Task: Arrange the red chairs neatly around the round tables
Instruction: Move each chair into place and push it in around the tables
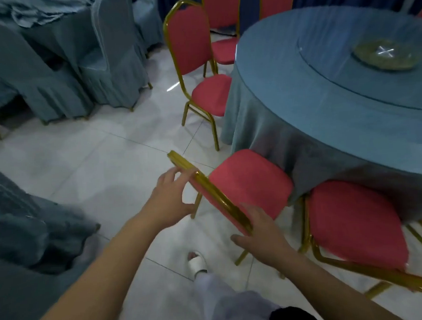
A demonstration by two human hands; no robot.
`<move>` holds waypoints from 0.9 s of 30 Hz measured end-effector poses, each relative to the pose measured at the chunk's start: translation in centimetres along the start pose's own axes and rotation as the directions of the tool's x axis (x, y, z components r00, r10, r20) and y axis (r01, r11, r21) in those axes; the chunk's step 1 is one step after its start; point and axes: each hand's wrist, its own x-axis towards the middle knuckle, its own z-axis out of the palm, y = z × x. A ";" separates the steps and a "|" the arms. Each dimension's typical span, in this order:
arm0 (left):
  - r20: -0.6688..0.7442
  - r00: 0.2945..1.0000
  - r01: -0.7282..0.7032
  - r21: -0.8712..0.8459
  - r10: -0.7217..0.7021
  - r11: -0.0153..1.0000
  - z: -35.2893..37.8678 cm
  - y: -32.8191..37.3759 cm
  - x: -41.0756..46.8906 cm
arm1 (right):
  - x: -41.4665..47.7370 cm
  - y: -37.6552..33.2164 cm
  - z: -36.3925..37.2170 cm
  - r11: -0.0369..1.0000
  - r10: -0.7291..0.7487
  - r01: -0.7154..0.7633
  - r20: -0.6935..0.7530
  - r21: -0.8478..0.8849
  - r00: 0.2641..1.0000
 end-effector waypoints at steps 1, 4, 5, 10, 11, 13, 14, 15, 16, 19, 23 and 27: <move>0.022 1.000 -0.014 0.088 0.012 0.996 -1.2 -0.6 2.5 | 1.5 -0.7 0.8 1.000 0.005 -0.005 0.003 -0.018 1.000; 0.184 0.983 -0.062 0.314 0.004 0.947 -4.0 -2.6 9.4 | 6.0 -2.9 1.8 0.998 0.022 -0.023 0.012 0.060 1.000; 0.238 0.971 -0.090 0.357 0.003 0.930 -4.5 -3.4 11.2 | 7.4 -3.5 1.9 0.995 0.033 -0.035 0.018 0.090 0.999; 0.404 0.909 -0.281 0.405 0.105 0.870 -5.1 -6.5 17.9 | 10.9 -5.4 1.9 1.000 0.009 -0.009 0.065 -0.002 0.998; 0.447 0.883 -0.330 0.373 0.144 0.867 -4.8 -7.1 18.7 | 11.1 -5.5 2.0 1.000 0.018 -0.017 0.075 -0.008 0.997; 0.504 0.835 -0.418 0.323 0.220 0.849 -4.3 -8.2 19.8 | 11.4 -5.9 1.8 1.000 0.017 -0.016 0.108 -0.015 0.994; 0.512 0.820 -0.456 0.313 0.256 0.833 -4.3 -8.9 20.6 | 12.0 -6.1 1.6 1.000 0.010 -0.008 0.123 -0.020 0.992; 0.505 0.813 -0.483 0.305 0.290 0.821 -4.4 -9.6 21.6 | 12.9 -6.3 1.4 1.000 0.000 0.004 0.133 -0.025 0.991; 0.493 0.810 -0.502 0.300 0.319 0.812 -4.7 -10.3 22.9 | 14.1 -6.7 1.2 1.000 -0.014 0.017 0.134 -0.024 0.991; 0.455 0.819 -0.502 0.271 0.350 0.822 -6.1 -11.6 28.0 | 18.1 -8.5 0.4 1.000 0.011 -0.011 0.064 0.006 0.998; 0.438 0.813 -0.518 0.245 0.383 0.819 -8.5 -11.4 34.7 | 23.1 -11.3 -1.5 0.985 0.169 -0.163 -0.115 0.058 0.979; 0.451 0.768 -0.566 0.147 0.454 0.811 -9.7 -11.9 38.5 | 25.0 -13.7 -1.0 0.886 0.464 -0.441 -0.284 0.147 0.839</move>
